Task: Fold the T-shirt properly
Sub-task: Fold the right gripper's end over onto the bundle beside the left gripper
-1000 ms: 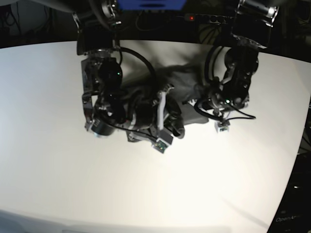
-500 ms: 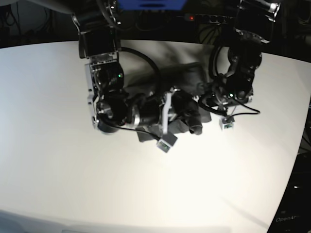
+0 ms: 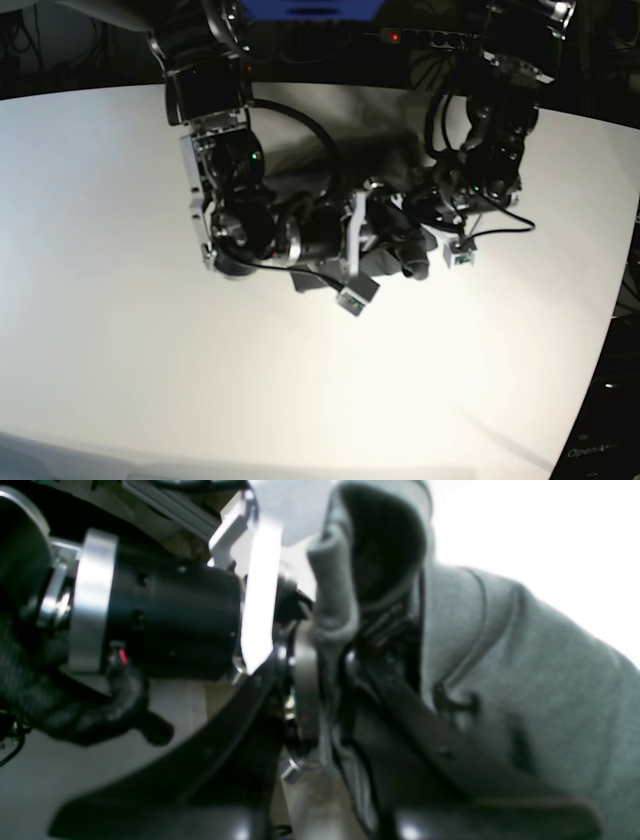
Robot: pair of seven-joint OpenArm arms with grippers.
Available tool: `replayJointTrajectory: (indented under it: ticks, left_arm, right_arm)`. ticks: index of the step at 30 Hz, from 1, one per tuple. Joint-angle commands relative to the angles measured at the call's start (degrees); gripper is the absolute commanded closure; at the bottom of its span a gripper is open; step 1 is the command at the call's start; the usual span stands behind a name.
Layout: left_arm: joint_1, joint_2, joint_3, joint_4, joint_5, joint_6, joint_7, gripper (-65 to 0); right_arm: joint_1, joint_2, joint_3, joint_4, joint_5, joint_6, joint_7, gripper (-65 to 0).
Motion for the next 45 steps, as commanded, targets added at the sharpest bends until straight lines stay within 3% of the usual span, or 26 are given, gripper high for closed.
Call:
replayJointTrajectory:
  ticks: [1, 6, 8, 10, 17, 20, 24, 27, 30, 37, 39, 42, 45]
  left_arm:
    - [-1.1, 0.2, -0.1, 1.0, 0.0, 0.2, -0.8, -2.9]
    - [-1.1, 0.2, -0.2, 1.0, 0.4, 0.2, -0.8, -2.9]
    - [-1.1, 0.1, -0.2, 1.0, 0.4, 0.2, -0.8, -2.9]
    - [-1.1, 0.1, -0.2, 1.0, 0.5, 0.2, -0.8, -2.9]
    - [-1.2, 0.1, -0.2, 1.0, 0.5, 0.3, -0.8, -2.9]
    - [-1.2, 0.1, -0.2, 1.6, 0.5, 0.3, -0.8, -2.9]
    - [-1.0, 0.1, -0.2, 4.5, 0.5, 0.3, 0.1, -2.9]
    - [-1.0, 0.1, -0.3, 7.5, 0.2, 0.3, 3.9, -2.9]
    - [-1.0, 0.4, -0.3, 11.2, 0.0, 0.3, 3.9, -2.9]
    - [0.4, 0.0, 0.0, 12.3, 0.0, 0.1, 3.9, -2.9]
    - [0.7, -1.4, -0.2, 12.6, -0.1, -3.2, 3.9, -2.9]
    - [0.9, -1.4, -0.4, 12.8, -0.1, -10.9, 3.9, -2.9]
    - [1.2, -0.9, -2.5, 13.1, -0.1, -16.1, 3.9, -2.9]
  right_arm:
    - [1.2, -1.1, -0.5, 0.8, 3.5, 0.6, 1.2, -0.7]
    - [2.4, -1.1, 0.0, -6.1, 3.6, 0.6, 1.6, -1.0]
    - [2.9, -1.1, 0.0, -9.2, 3.6, 0.6, 2.6, -4.6]
    - [3.2, -1.1, 0.0, -11.0, 3.6, 0.6, 3.5, -13.6]
    - [3.4, -1.1, 0.0, -11.8, 3.6, 0.6, 4.1, -56.7]
    - [3.5, -1.1, 0.0, -11.8, 3.6, 0.6, 4.1, -65.0]
    - [5.9, 0.6, 1.1, -11.9, 3.6, 0.6, 2.1, -65.0]
    - [8.1, 3.6, 1.3, -11.9, 3.6, 0.6, -0.1, -65.0]
    - [9.0, 6.4, 1.3, -11.9, 3.6, 0.6, -0.5, -65.0]
    - [8.8, 8.0, 1.3, -11.7, 3.6, 0.6, -0.4, -65.0]
    - [8.8, 8.0, 1.9, -11.6, 3.6, 0.6, -0.5, -65.0]
    - [9.0, 8.0, 3.0, -11.6, 3.6, 0.6, -0.6, -65.0]
    - [9.4, 7.8, 3.8, -11.5, 3.6, 0.6, -1.9, -65.0]
